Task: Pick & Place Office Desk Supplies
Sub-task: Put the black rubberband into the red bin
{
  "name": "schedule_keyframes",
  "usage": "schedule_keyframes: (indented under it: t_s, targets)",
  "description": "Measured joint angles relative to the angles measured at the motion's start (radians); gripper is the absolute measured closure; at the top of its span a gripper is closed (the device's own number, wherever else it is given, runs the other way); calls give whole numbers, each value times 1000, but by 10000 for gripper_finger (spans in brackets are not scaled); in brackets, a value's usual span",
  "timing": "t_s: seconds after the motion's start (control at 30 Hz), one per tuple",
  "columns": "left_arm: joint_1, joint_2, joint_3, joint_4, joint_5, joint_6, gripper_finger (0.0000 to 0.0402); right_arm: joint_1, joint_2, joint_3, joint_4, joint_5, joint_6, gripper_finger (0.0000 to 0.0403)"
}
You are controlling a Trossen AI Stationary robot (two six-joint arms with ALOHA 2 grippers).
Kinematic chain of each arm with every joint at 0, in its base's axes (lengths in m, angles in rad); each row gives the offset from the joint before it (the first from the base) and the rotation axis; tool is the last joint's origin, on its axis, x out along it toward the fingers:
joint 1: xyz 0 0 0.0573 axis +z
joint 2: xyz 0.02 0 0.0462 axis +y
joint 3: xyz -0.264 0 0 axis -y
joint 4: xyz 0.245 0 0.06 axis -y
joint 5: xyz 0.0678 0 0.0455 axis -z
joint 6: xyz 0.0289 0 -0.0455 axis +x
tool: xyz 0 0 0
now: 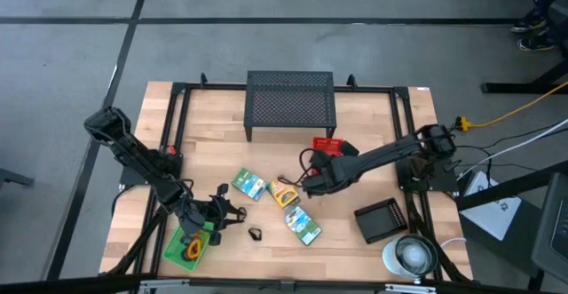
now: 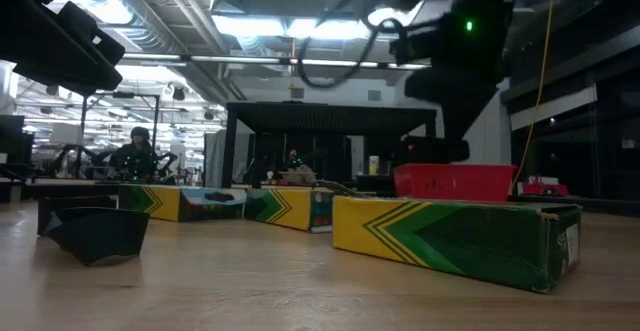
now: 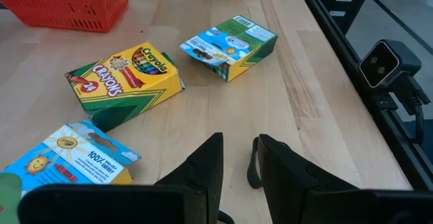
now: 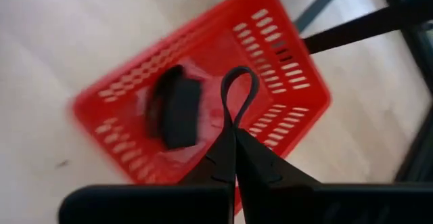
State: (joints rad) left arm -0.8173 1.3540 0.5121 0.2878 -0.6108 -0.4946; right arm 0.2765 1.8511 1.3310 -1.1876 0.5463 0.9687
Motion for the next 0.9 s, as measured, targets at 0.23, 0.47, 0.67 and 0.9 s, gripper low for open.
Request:
schedule_keyframes:
  t_s: [0.23,0.47,0.67,0.9]
  targets:
    - [0,0,0,0,0,0,313,-34,0,-56,11,47,11,339]
    - [0,0,0,0,0,0,313,-30,-5,-56,43,64,-11,221]
    - [0,0,0,0,1,0,313,-11,-22,-56,38,90,23,162]
    - [0,0,0,0,-1,1,313,145,-196,-51,147,275,55,150]
